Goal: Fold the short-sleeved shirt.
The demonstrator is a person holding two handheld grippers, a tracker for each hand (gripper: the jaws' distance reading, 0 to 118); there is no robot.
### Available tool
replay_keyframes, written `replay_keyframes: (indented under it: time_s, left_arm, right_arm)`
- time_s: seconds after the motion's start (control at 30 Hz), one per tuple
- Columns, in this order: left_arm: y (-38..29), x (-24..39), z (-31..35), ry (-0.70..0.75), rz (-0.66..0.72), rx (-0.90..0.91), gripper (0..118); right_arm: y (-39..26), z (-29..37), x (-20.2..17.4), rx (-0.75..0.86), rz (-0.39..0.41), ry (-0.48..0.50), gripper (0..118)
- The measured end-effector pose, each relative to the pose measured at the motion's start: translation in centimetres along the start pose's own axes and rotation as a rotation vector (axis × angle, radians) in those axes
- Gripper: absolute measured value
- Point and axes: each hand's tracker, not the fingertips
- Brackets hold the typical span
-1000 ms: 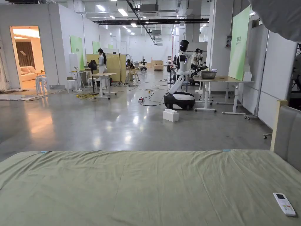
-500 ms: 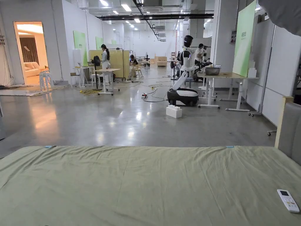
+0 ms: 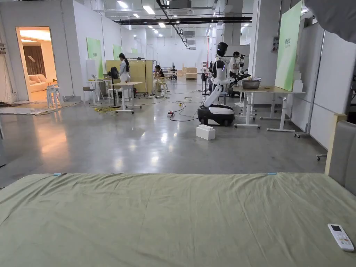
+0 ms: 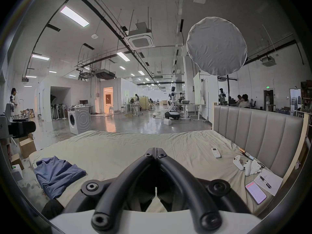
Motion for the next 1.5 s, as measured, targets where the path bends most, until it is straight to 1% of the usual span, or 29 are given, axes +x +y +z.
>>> replay_keyframes:
  time_s: [0.17,0.47,0.53,0.6,0.67,0.73,0.8,0.87,0.97,1.13,1.23,1.27,1.33,1.43,1.5]
  left_arm:
    - [-0.2,-0.3,0.0,0.007,0.008,-0.007,0]
    - [-0.5,-2.0,0.0,0.032,0.014,-0.018,2]
    - [-0.5,-2.9,-0.3,0.041,-0.004,-0.034,12]
    - [-0.6,-4.7,-1.1,0.048,0.031,-0.115,23]
    - [-1.1,-7.0,-2.2,0.071,0.059,-0.152,37]
    - [-2.0,-9.0,-3.6,0.110,0.038,-0.216,61]
    - [-3.5,-11.3,-5.8,0.132,0.029,-0.308,77]
    - [-5.6,-13.8,-8.4,0.127,0.068,-0.397,82]
    - [-9.5,-16.9,-12.6,0.162,0.072,-0.540,92]
    - [-15.8,-22.5,-17.5,0.253,0.150,-0.718,92]
    - [-18.4,-24.8,-18.3,0.298,0.143,-0.780,92]
    - [-19.0,-25.2,-18.3,0.294,0.141,-0.788,92]
    - [-20.3,-26.2,-18.7,0.309,0.165,-0.830,92]
    - [-22.2,-27.0,-19.5,0.312,0.208,-0.882,90]
    - [-22.0,-26.1,-19.6,0.325,0.142,-0.865,83]
  right_arm:
    - [-0.2,0.0,0.0,-0.012,0.004,0.007,0]
    - [-1.0,-0.7,-0.1,-0.041,-0.013,0.029,0]
    - [-1.3,-0.9,-0.1,-0.053,-0.014,0.035,0]
    - [-1.5,-1.0,-0.1,-0.065,-0.007,0.041,0]
    - [-1.9,-1.2,-0.1,-0.078,-0.001,0.047,0]
    - [-2.6,-1.7,-0.1,-0.102,-0.008,0.049,0]
    - [-3.4,-2.4,-0.2,-0.138,-0.025,0.052,0]
    - [-4.4,-3.2,-0.2,-0.183,-0.036,0.057,0]
    - [-5.6,-4.2,-0.7,-0.247,-0.021,0.060,0]
    - [-7.6,-5.4,-1.4,-0.343,0.006,0.064,0]
    - [-8.7,-6.1,-1.8,-0.395,0.006,0.056,0]
    - [-9.7,-6.2,-1.9,-0.494,-0.056,0.042,0]
    - [-10.0,-6.8,-2.0,-0.462,-0.013,0.045,0]
    - [-10.7,-7.3,-2.3,-0.498,-0.012,0.035,0]
    - [-10.9,-7.2,-2.5,-0.505,-0.014,0.035,0]
